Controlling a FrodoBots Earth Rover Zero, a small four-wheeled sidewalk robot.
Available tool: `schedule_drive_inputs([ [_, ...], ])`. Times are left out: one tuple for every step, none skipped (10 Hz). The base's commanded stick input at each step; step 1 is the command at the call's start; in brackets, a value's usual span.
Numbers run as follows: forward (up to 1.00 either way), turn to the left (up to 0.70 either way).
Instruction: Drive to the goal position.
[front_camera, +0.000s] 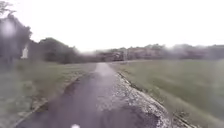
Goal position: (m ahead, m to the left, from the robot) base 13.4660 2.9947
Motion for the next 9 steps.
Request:
schedule_drive_inputs([
  [1.00,0.00],
  [1.00,0.00],
  [1.00,0.00],
  [1.00,0.00],
  [1.00,0.00],
  [1.00,0.00],
  [1.00,0.00],
  [1.00,0.00],
  [1.00,0.00],
])
